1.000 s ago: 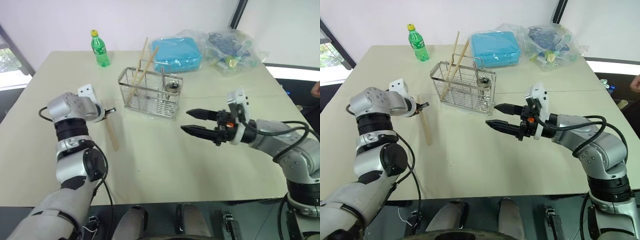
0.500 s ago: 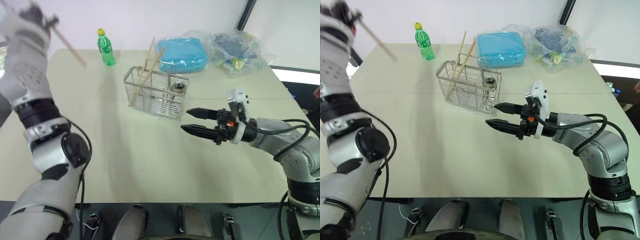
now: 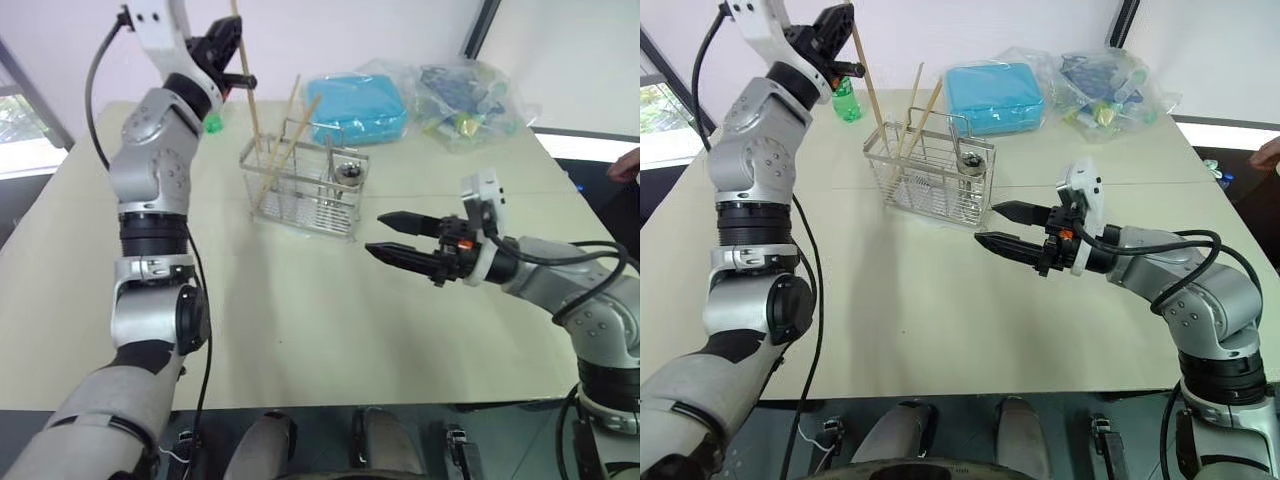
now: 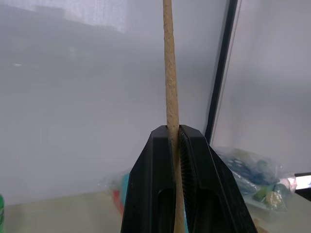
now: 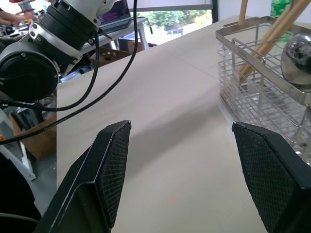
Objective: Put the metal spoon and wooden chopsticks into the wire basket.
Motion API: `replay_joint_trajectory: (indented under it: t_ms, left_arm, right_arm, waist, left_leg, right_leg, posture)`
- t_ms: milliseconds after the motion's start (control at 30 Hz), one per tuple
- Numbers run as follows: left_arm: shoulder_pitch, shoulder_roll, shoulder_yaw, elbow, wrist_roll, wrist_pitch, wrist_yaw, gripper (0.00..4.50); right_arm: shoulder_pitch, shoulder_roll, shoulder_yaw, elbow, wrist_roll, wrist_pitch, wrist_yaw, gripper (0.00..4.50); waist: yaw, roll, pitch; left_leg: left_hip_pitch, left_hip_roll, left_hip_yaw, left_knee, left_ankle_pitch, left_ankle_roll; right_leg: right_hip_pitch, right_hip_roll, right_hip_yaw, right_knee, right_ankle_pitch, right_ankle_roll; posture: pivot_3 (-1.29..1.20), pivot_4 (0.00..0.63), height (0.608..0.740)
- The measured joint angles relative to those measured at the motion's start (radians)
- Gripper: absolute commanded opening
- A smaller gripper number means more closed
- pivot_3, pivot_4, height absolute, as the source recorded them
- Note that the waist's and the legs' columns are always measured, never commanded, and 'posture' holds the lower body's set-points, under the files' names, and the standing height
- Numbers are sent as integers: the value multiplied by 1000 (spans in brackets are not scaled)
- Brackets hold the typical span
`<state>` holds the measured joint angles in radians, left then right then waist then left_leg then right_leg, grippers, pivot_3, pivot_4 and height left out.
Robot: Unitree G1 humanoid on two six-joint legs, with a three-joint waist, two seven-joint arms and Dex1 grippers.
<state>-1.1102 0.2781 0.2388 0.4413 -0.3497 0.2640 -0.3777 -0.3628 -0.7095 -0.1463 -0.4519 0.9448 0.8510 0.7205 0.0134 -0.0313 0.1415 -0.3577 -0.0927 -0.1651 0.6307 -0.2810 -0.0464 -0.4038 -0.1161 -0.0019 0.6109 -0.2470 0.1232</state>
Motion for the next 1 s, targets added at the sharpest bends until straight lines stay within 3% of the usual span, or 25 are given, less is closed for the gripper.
replay_joint_trajectory:
  t_ms: [200,233,333,367,400,500,633,767,1000]
  left_arm:
    - [66,-48,-67,36,42,-65,-30,46]
    - [75,-53,-70,36,44,-72,-34,745]
    - [98,-65,-72,26,44,-76,-35,1879]
    - [107,-65,-73,16,44,-76,-35,2566]
    - [113,-65,-73,9,44,-75,-35,2882]
    - [137,-63,-75,-46,42,-50,-31,4385]
    - [167,-28,-68,-160,27,24,-27,4448]
    - [239,115,-53,-341,-45,208,-69,4448]
    - [545,571,38,-620,-174,454,-358,4448]
  right_arm:
    - [11,0,-12,-23,21,11,-33,3441]
    - [12,0,-17,-24,21,12,-36,3441]
    - [13,-1,-21,-24,21,14,-44,3441]
    - [13,-1,-21,-24,21,14,-45,3441]
    - [13,-1,-22,-24,21,14,-46,3441]
    - [12,-4,-22,-22,17,13,-44,3441]
    - [7,-17,-20,-5,-4,2,-25,3441]
    - [0,-58,-17,50,-78,-49,24,3441]
    - [-6,-131,14,206,-257,-192,149,3441]
  waist:
    - [-1,0,0]
    - [-2,0,0]
    - [-1,0,0]
    - [-1,0,0]
    - [-1,0,0]
    - [-1,0,0]
    - [-2,0,0]
    - [-10,1,1]
    - [-27,4,2]
  left_leg:
    - [0,0,0,0,0,0]
    - [0,0,0,0,0,0]
    - [0,0,0,0,0,0]
    - [0,0,0,0,0,0]
    - [0,0,0,0,0,0]
    - [0,0,0,0,0,0]
    - [0,0,0,0,0,0]
    - [1,1,0,-1,0,0]
    - [1,2,0,-3,-4,6]
  right_leg:
    - [0,0,0,0,0,0]
    - [0,0,0,0,0,0]
    - [0,0,0,0,0,0]
    - [0,0,0,0,0,0]
    - [0,0,0,0,0,0]
    - [0,0,0,0,0,0]
    - [0,0,0,0,0,0]
    - [-1,2,1,1,0,0]
    - [-1,2,1,1,0,0]
  posture:
    - [0,150,725]
    - [0,150,725]
    - [0,150,725]
    - [0,150,725]
    - [0,150,725]
    - [0,150,725]
    - [0,150,725]
    - [0,150,725]
    - [0,150,725]
